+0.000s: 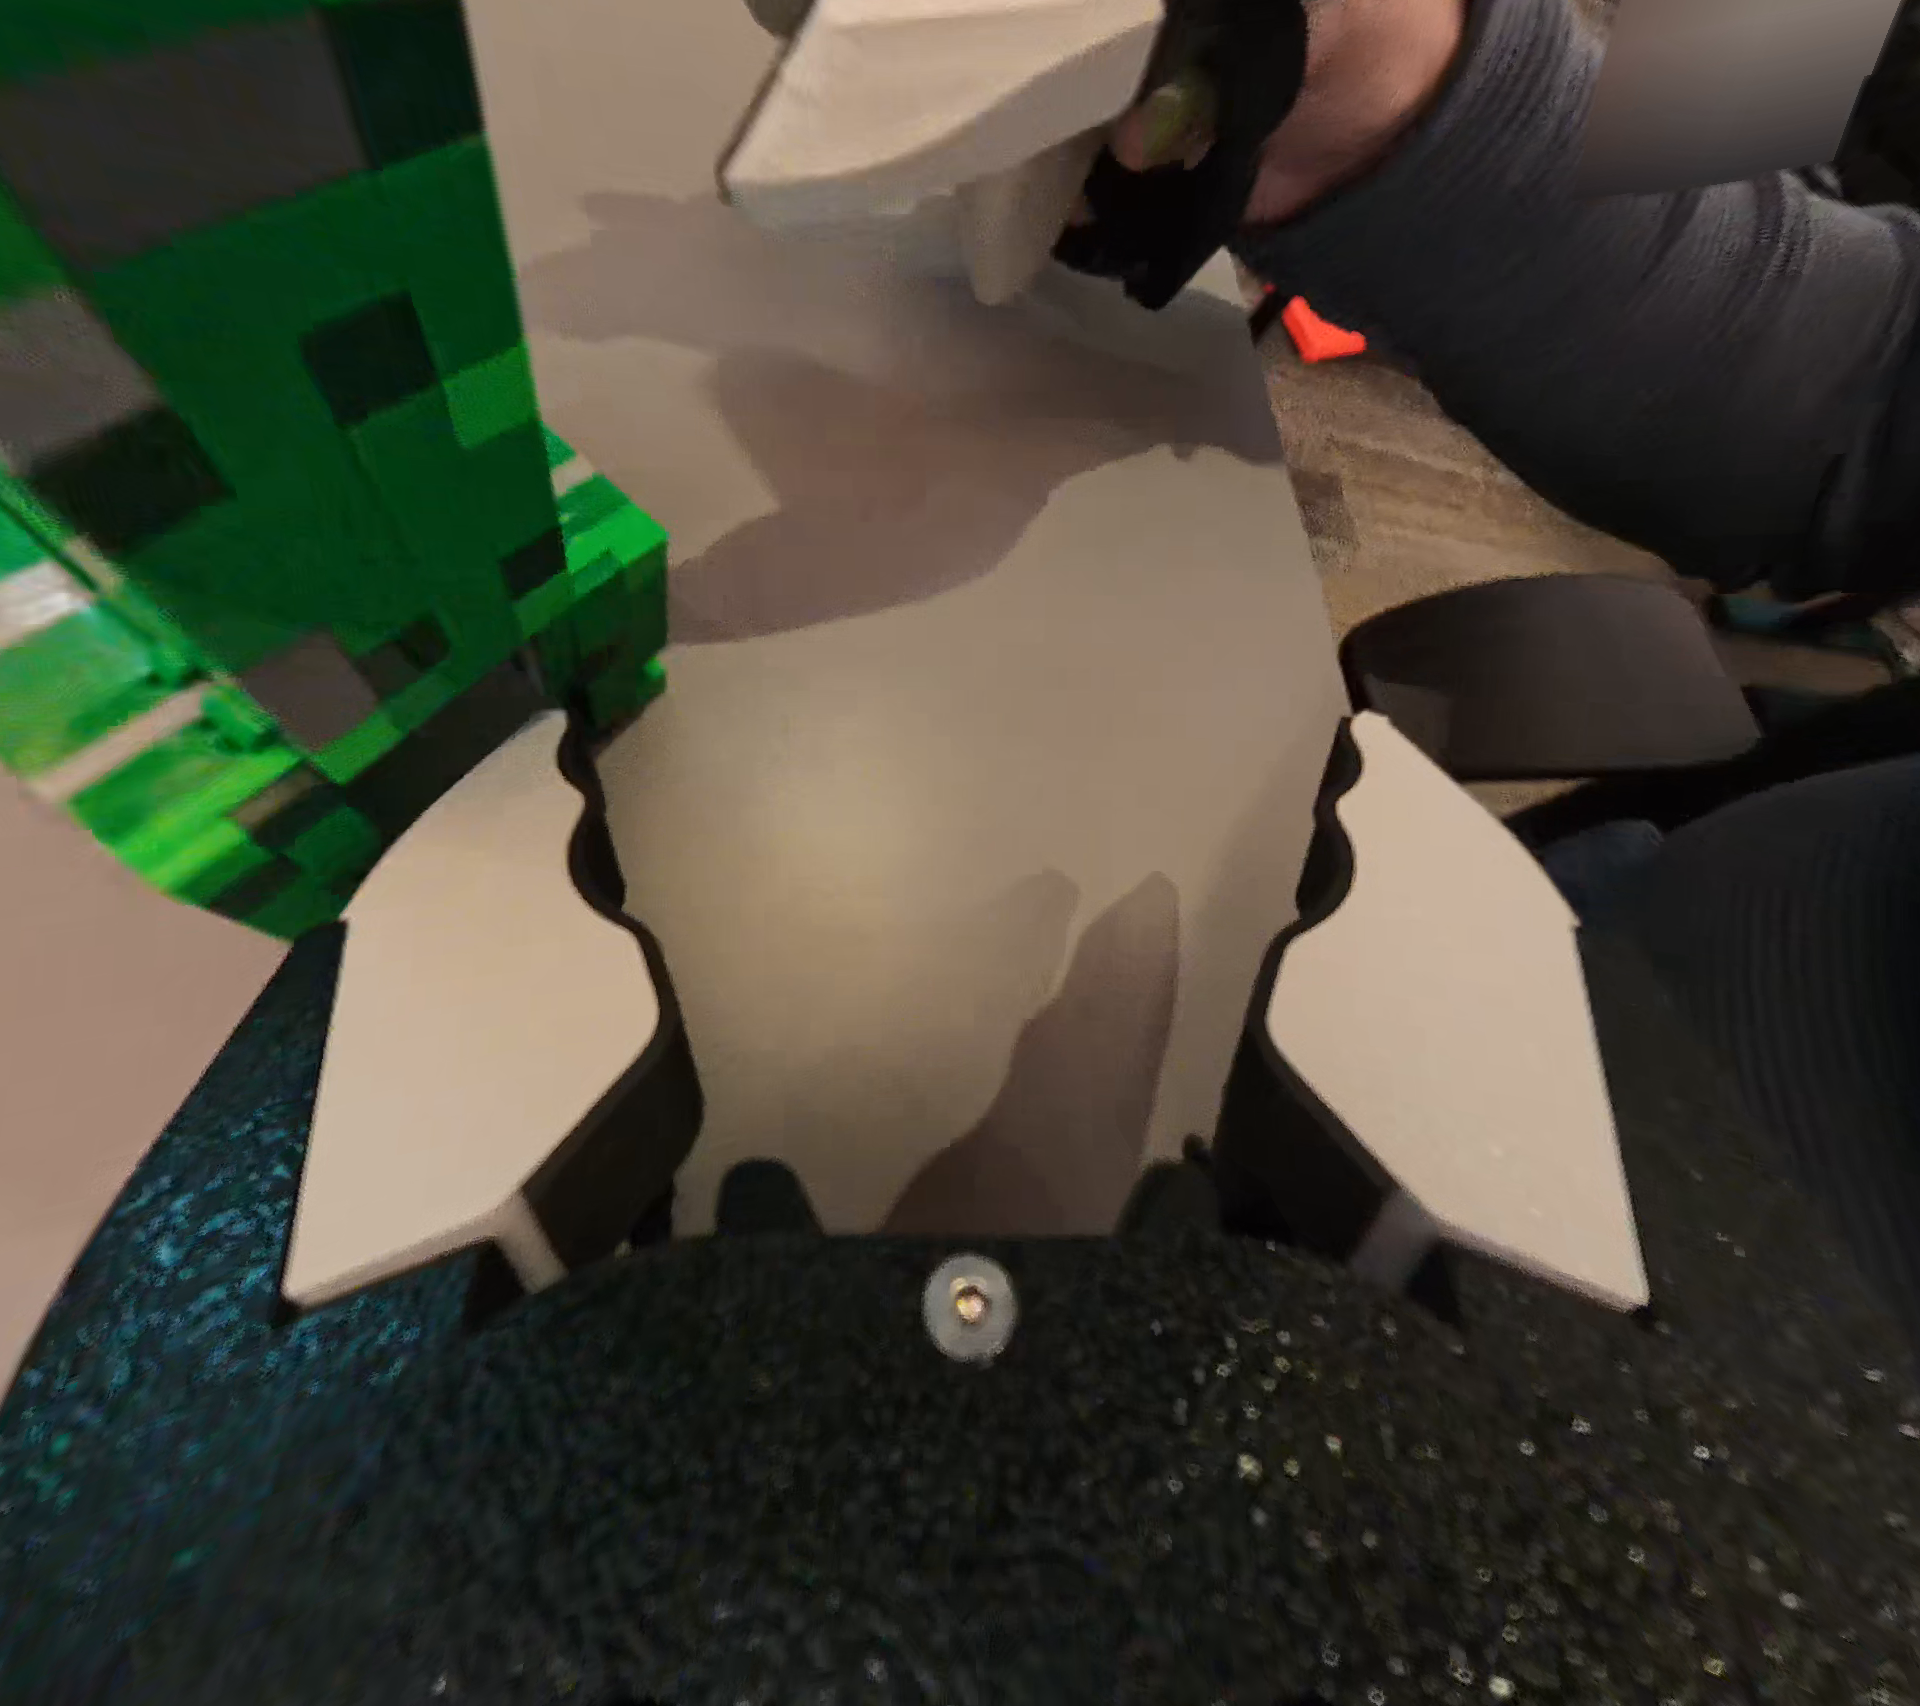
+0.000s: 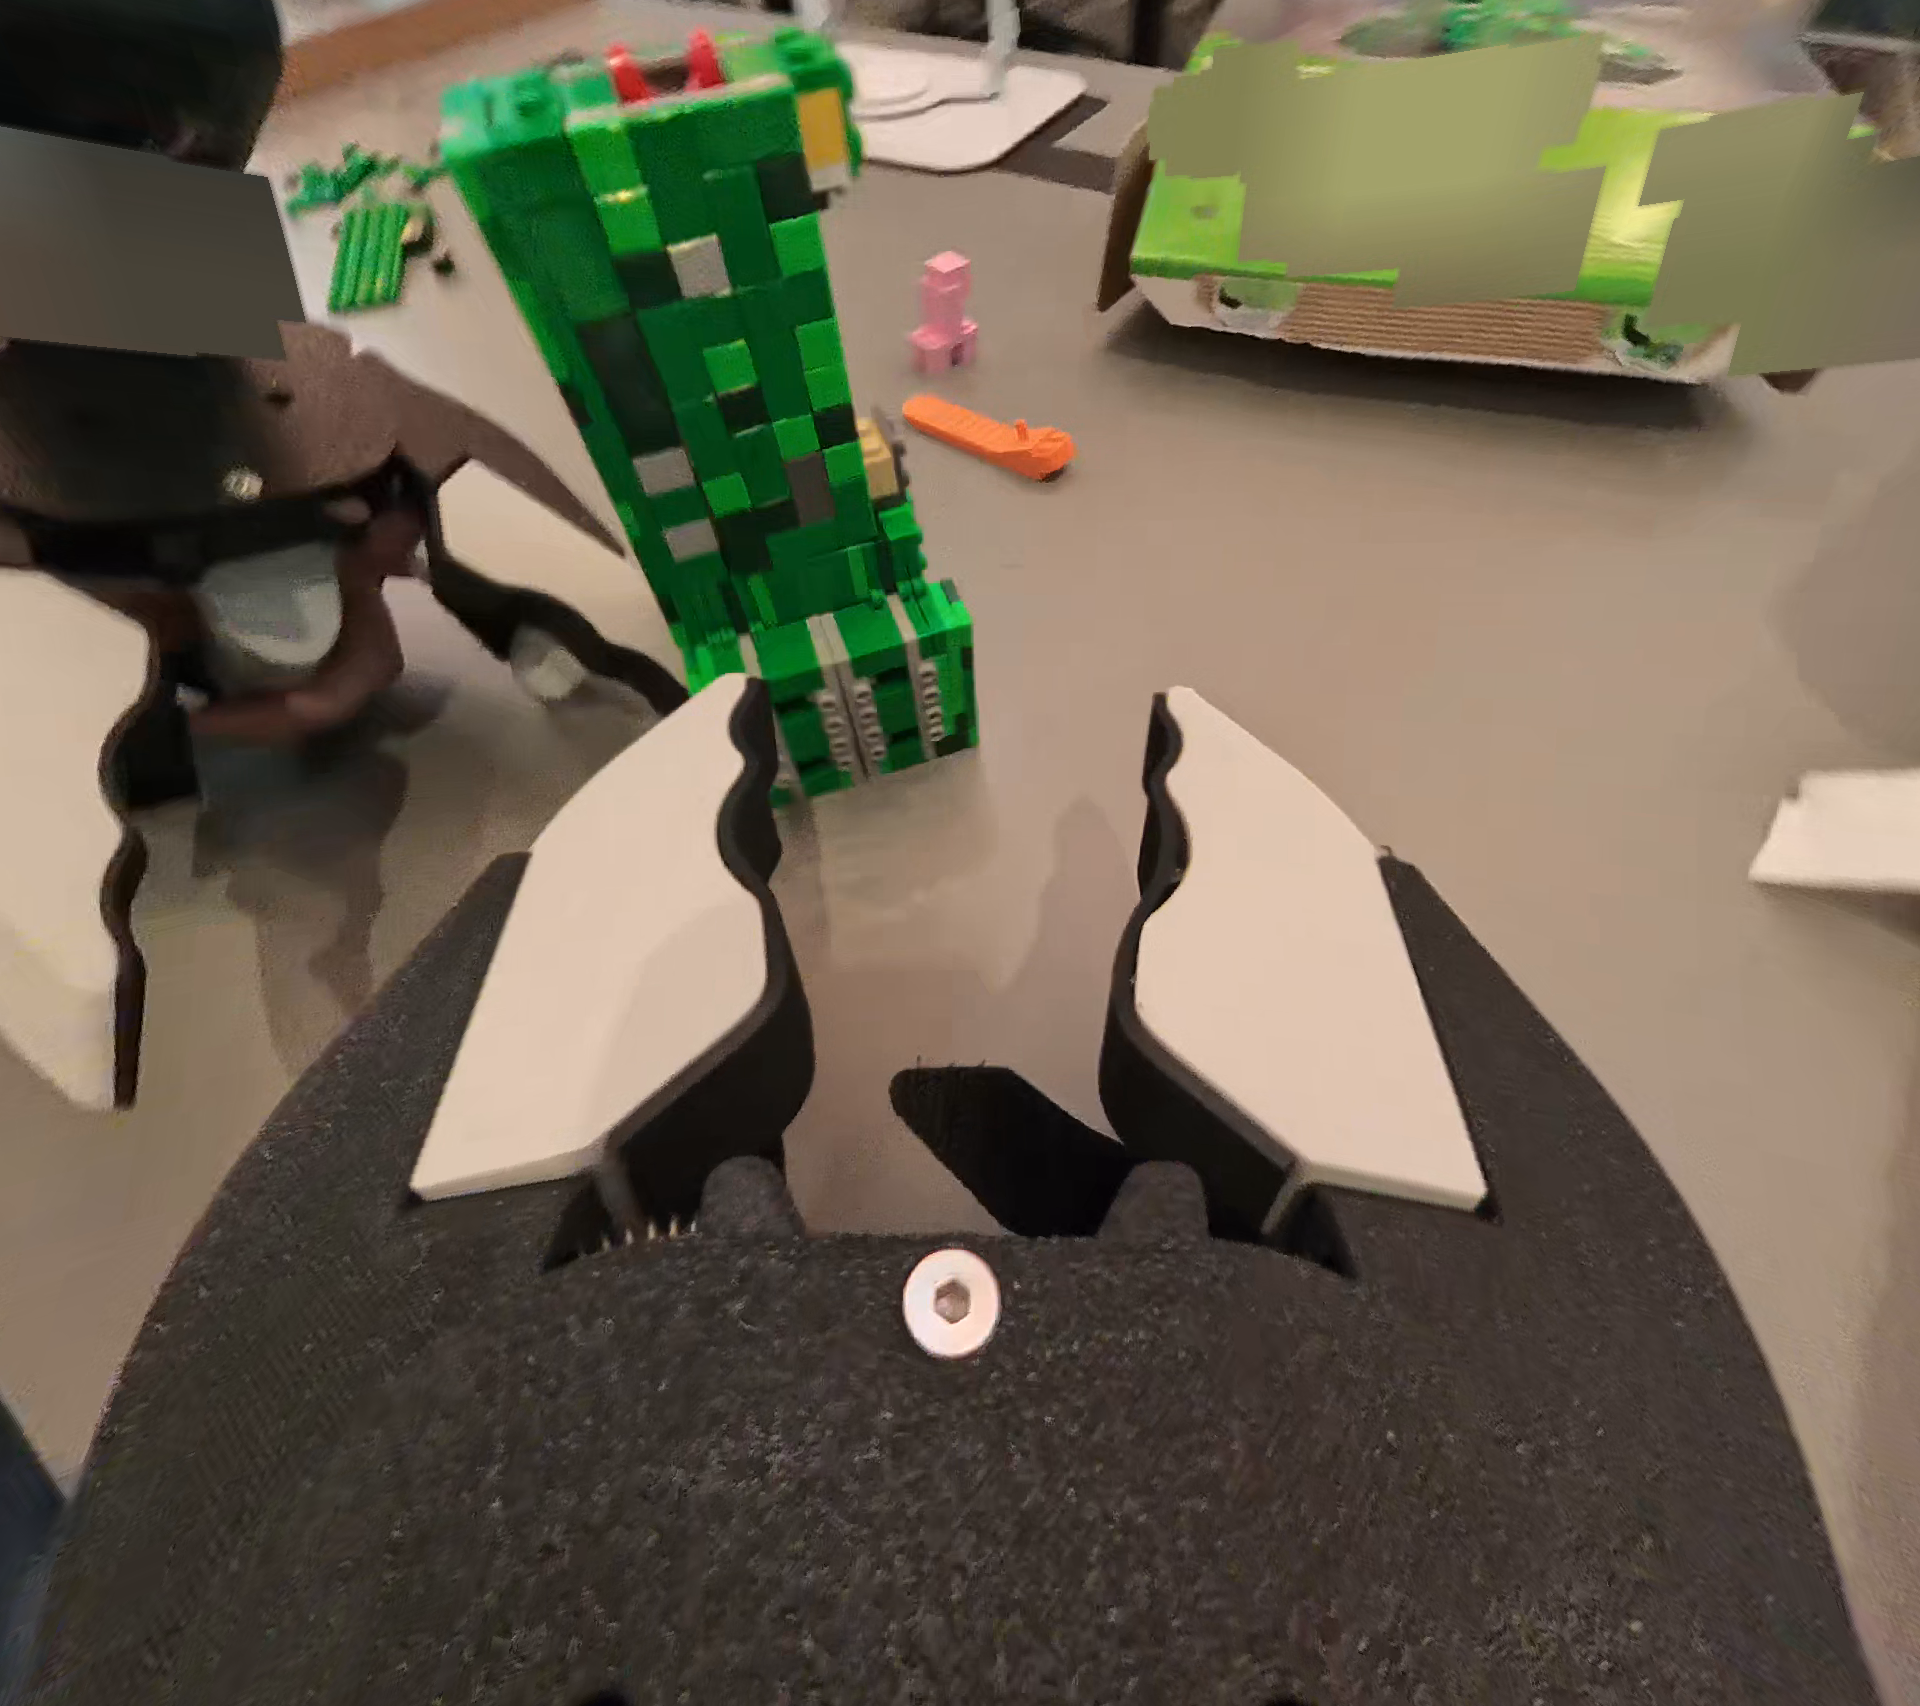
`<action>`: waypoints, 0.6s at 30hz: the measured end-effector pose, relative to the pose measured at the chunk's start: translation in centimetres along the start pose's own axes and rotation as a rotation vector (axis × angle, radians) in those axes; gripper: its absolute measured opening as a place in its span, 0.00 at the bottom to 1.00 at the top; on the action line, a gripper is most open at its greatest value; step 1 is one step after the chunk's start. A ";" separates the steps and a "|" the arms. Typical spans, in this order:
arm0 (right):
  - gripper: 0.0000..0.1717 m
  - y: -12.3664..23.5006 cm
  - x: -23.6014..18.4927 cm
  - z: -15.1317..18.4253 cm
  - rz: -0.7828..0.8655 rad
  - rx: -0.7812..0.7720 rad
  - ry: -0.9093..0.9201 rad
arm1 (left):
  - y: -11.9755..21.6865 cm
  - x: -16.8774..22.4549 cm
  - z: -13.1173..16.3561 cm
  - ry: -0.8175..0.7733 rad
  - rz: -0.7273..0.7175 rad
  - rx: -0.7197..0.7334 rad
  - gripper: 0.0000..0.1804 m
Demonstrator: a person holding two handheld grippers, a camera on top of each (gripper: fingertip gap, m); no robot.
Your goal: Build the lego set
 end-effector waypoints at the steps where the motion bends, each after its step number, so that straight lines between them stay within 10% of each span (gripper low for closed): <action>1: 0.37 0.0 -0.8 0.3 0.029 0.016 -0.046 | 0.3 0.4 0.0 -0.017 0.013 0.003 0.70; 18: 0.61 -8.8 -11.6 0.1 0.706 -0.114 -0.211 | 17.4 -2.4 7.0 -0.260 -0.487 0.551 0.61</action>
Point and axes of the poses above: each gripper's, where its closed fingertips meet, y back along the fingers, z out of its underside, x = y × z across the jaws, the point moved 10 cm from there along y, back along the fingers, and after that the axes turned 3 degrees about -y, right-handed, at the moved point
